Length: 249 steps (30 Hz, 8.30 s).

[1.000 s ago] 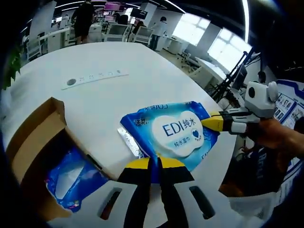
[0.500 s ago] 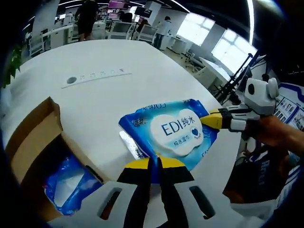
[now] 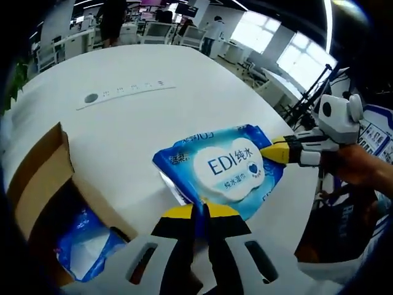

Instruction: Operate the shoe box by opening the lid, removing the specified soft item, and placing it in the target area until the item is outside and the box remains undamaged.

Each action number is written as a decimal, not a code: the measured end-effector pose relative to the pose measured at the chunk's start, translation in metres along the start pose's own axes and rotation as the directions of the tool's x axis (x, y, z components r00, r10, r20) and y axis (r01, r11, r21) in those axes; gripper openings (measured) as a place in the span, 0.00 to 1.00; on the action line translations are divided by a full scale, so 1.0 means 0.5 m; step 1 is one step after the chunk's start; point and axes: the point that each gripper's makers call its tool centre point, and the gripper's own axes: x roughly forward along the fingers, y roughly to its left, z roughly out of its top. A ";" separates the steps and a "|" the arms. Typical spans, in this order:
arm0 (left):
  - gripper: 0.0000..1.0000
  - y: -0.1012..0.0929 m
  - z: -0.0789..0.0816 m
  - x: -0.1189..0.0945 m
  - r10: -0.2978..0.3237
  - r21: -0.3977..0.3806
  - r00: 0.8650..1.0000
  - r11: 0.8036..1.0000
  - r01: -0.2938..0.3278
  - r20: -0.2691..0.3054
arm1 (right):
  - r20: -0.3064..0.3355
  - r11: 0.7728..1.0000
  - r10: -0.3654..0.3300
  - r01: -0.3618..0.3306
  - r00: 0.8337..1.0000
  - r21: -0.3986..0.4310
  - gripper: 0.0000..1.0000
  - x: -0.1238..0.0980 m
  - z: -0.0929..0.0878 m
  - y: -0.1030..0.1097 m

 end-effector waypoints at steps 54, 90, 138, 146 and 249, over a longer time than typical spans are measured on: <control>0.12 0.023 -0.009 0.025 0.052 0.134 0.997 0.990 -0.044 -0.057 | -0.058 0.995 -0.097 0.097 0.994 0.001 0.04 0.023 -0.043 -0.050; 0.19 0.079 0.008 -0.184 0.043 0.082 0.989 0.995 -0.055 0.144 | 0.033 0.993 -0.116 0.117 0.993 -0.021 0.09 -0.021 0.027 0.034; 0.31 0.271 -0.188 -0.466 0.239 -0.130 0.918 0.970 -0.207 0.316 | 0.086 0.993 0.104 -0.100 0.991 -0.055 0.22 0.032 0.051 0.336; 0.32 0.267 -0.203 -0.468 0.234 -0.133 0.920 0.970 -0.202 0.315 | 0.048 0.987 0.130 -0.125 0.990 -0.105 0.26 0.045 0.034 0.368; 0.55 0.215 -0.294 -0.490 0.160 -0.114 0.946 0.985 -0.133 0.280 | -0.672 0.230 -0.082 -0.642 0.736 -0.731 0.61 0.374 -0.063 0.466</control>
